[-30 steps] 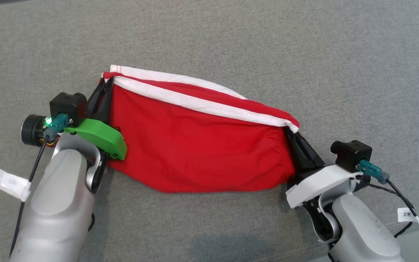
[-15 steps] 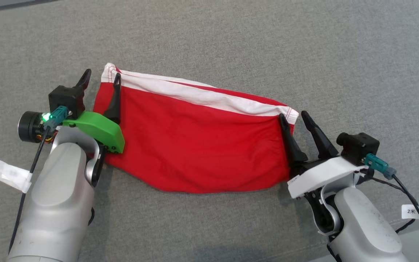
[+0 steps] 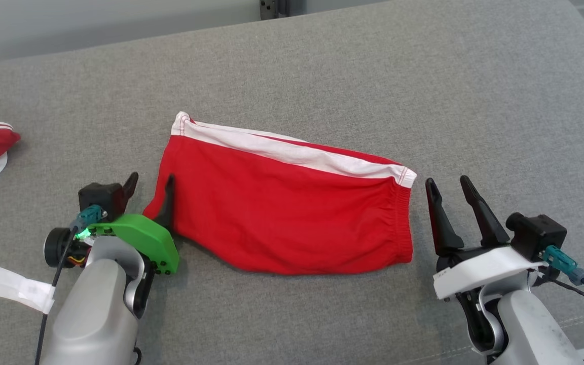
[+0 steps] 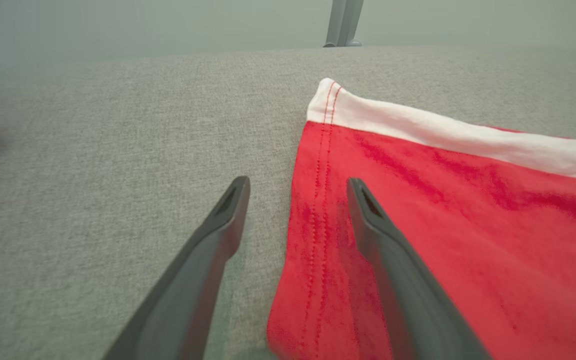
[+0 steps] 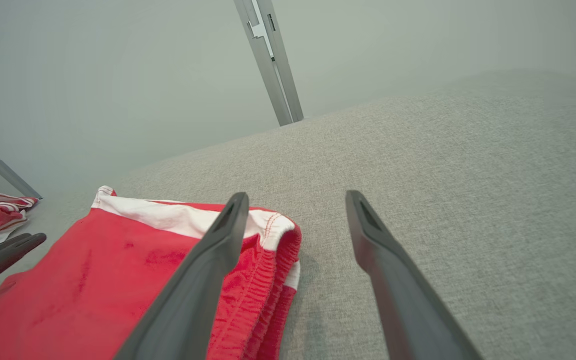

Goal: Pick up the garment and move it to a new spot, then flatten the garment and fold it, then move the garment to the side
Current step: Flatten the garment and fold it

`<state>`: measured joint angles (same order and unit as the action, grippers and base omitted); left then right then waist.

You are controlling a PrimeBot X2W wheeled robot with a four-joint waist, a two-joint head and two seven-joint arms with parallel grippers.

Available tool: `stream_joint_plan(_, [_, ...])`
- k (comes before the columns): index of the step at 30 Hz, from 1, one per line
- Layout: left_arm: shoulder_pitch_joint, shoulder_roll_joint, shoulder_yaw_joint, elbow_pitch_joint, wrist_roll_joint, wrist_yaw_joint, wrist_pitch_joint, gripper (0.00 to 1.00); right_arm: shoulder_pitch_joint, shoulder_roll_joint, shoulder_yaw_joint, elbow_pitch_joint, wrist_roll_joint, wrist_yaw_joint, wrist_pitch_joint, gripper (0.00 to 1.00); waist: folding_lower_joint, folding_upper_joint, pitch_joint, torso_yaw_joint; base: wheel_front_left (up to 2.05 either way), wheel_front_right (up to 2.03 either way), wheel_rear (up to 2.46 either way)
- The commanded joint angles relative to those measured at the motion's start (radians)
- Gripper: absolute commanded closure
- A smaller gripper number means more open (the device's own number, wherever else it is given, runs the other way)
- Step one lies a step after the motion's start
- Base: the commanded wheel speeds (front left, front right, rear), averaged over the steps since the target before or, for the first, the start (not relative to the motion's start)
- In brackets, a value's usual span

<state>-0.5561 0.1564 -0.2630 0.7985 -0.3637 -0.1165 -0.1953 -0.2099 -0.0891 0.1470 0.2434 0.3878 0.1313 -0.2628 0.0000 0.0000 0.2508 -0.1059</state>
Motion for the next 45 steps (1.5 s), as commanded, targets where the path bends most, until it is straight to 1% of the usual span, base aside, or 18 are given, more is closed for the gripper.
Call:
stream_joint_plan(1, [0.023,-0.002,-0.005,0.011,-0.012,-0.006,0.022,0.00,0.027,-0.005,-0.011,0.004,-0.008,-0.001,-0.003,0.00,0.0000,0.0000,-0.044,0.010,0.00,0.00,0.00])
stream_joint_plan(9, [0.047,0.002,-0.008,0.049,-0.061,-0.009,0.117,0.00,0.056,0.006,-0.012,0.002,-0.008,-0.001,-0.003,0.00,0.0000,0.0000,-0.065,-0.018,0.00,0.00,0.00])
stream_joint_plan(14, [0.036,0.008,-0.011,0.059,-0.079,-0.011,0.140,0.00,0.051,0.007,-0.009,-0.005,-0.007,-0.001,-0.003,0.00,0.0000,0.0000,-0.051,-0.041,0.00,0.00,0.00])
stream_joint_plan(23, [0.035,-0.008,-0.047,0.071,-0.114,-0.015,0.204,0.00,0.052,0.009,-0.014,-0.009,-0.009,-0.001,-0.003,0.00,0.0000,0.0000,-0.041,-0.063,0.00,0.00,0.00])
stream_joint_plan(25, [0.036,-0.013,-0.057,0.064,-0.115,-0.015,0.206,0.77,0.052,0.011,-0.016,-0.009,-0.010,-0.001,-0.003,0.00,0.0000,0.0000,-0.043,-0.064,0.00,0.00,0.00])
stream_joint_plan(26, [0.038,-0.013,-0.061,0.059,-0.117,-0.016,0.207,1.00,0.053,0.012,-0.017,-0.010,-0.011,-0.001,-0.003,0.00,0.0000,0.0000,-0.045,-0.063,0.00,0.00,0.00])
stream_joint_plan(30, [0.046,-0.005,-0.075,0.033,-0.126,-0.014,0.189,1.00,0.057,0.015,-0.024,-0.012,-0.015,-0.001,-0.003,0.00,0.0000,0.0000,-0.052,-0.057,0.00,0.00,0.00])
stream_joint_plan(36, [0.089,0.009,-0.068,-0.023,-0.151,-0.014,0.147,1.00,0.066,0.012,-0.038,-0.019,-0.021,-0.001,-0.003,0.00,0.0000,0.0000,-0.075,-0.026,0.00,0.00,0.00])
stream_joint_plan(41, [0.168,0.015,-0.043,-0.106,-0.178,0.007,0.111,1.00,0.080,0.003,-0.042,-0.022,-0.022,-0.001,-0.003,0.00,0.0000,0.0000,-0.097,0.010,0.00,0.00,0.00])
stream_joint_plan(45, [0.256,0.003,-0.035,-0.199,-0.194,0.030,0.097,1.00,0.089,-0.005,-0.045,-0.019,-0.024,-0.001,-0.002,0.00,0.0000,0.0000,-0.114,0.043,0.00,0.00,0.00])
